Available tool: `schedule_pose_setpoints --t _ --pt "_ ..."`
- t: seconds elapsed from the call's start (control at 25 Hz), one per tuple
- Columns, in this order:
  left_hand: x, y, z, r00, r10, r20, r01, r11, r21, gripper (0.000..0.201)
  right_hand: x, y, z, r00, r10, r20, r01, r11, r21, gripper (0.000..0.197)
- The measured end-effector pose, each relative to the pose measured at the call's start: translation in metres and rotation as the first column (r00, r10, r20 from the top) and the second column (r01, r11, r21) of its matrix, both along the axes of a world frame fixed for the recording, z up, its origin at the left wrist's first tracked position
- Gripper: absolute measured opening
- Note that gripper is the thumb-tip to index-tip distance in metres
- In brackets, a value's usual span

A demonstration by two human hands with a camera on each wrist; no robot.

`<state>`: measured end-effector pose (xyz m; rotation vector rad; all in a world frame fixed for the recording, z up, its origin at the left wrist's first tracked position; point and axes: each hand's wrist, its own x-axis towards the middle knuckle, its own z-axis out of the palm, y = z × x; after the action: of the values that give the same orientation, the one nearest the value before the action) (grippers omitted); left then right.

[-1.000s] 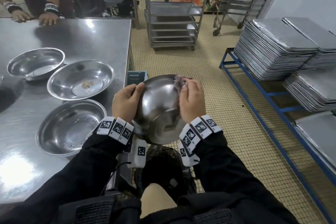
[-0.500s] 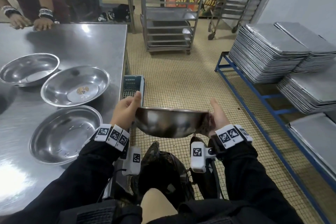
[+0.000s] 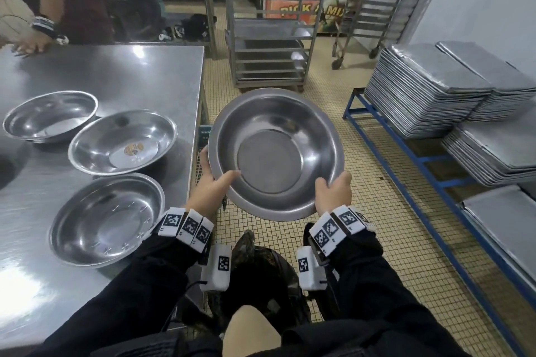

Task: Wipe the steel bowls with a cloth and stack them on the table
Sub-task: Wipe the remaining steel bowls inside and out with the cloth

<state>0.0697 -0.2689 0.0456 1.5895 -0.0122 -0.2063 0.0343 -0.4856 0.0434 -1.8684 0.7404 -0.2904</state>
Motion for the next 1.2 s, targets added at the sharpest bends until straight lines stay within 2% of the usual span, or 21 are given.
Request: schedule_pose_setpoints --t 0.08,0.16,0.28,0.4,0.48,0.56,0.72,0.84,0.92,1.0,1.08,1.12,1.2 --pt "-0.003 0.006 0.002 0.988 -0.039 -0.152 0.049 0.997 0.059 0.031 0.001 0.003 -0.002 0.998 0.04 0.053 -0.039 0.999 -0.008 0.017" --pt "-0.003 0.018 0.001 0.971 -0.043 -0.234 0.051 0.998 0.028 0.015 0.003 0.01 -0.004 0.995 0.097 0.025 -0.098 0.995 0.024 0.014" --pt "0.002 0.034 -0.001 0.98 0.062 -0.187 -0.049 0.996 0.074 0.027 0.007 0.021 -0.011 0.982 0.175 -0.075 -0.169 0.983 0.078 0.027" --pt "0.006 0.049 -0.001 0.985 0.095 -0.147 -0.078 0.99 0.118 0.033 0.006 0.032 -0.026 0.981 0.179 -0.069 -0.174 0.981 0.083 0.026" --pt "0.009 0.06 -0.003 0.984 0.104 -0.144 -0.083 0.986 0.144 0.034 0.001 0.039 -0.036 0.987 0.154 -0.053 -0.155 0.988 -0.014 0.027" --pt "0.013 0.07 -0.005 0.984 0.122 -0.131 -0.099 0.98 0.172 0.024 -0.003 0.047 -0.042 0.993 0.113 0.029 -0.107 0.984 -0.139 0.026" --pt "0.02 0.081 0.001 0.997 0.067 -0.047 -0.051 0.96 0.276 0.021 0.011 0.066 -0.015 0.956 0.164 0.244 -0.079 0.943 -0.324 0.027" --pt "0.02 0.087 0.007 0.999 -0.05 0.001 0.047 0.941 0.336 0.012 0.042 0.079 0.004 0.894 0.34 0.293 -0.159 0.85 -0.502 0.025" --pt "0.019 0.088 0.009 0.994 -0.11 0.015 0.096 0.922 0.376 0.007 0.062 0.081 0.012 0.869 0.448 0.21 -0.219 0.729 -0.649 0.022" --pt "0.017 0.087 0.01 0.983 -0.176 0.052 0.139 0.9 0.414 0.011 0.078 0.083 0.017 0.863 0.498 0.089 -0.297 0.642 -0.707 0.018" --pt "0.016 0.086 0.013 0.96 -0.257 0.108 0.183 0.874 0.449 0.012 0.082 0.09 0.023 0.857 0.515 0.007 -0.401 0.676 -0.618 0.019" --pt "0.016 0.085 0.014 0.949 -0.289 0.13 0.2 0.864 0.462 0.015 0.08 0.097 0.025 0.85 0.526 0.013 -0.44 0.723 -0.533 0.021" --pt "0.016 0.083 0.016 0.937 -0.316 0.15 0.213 0.855 0.473 0.021 0.073 0.113 0.023 0.838 0.523 0.157 -0.493 0.848 -0.194 0.017"
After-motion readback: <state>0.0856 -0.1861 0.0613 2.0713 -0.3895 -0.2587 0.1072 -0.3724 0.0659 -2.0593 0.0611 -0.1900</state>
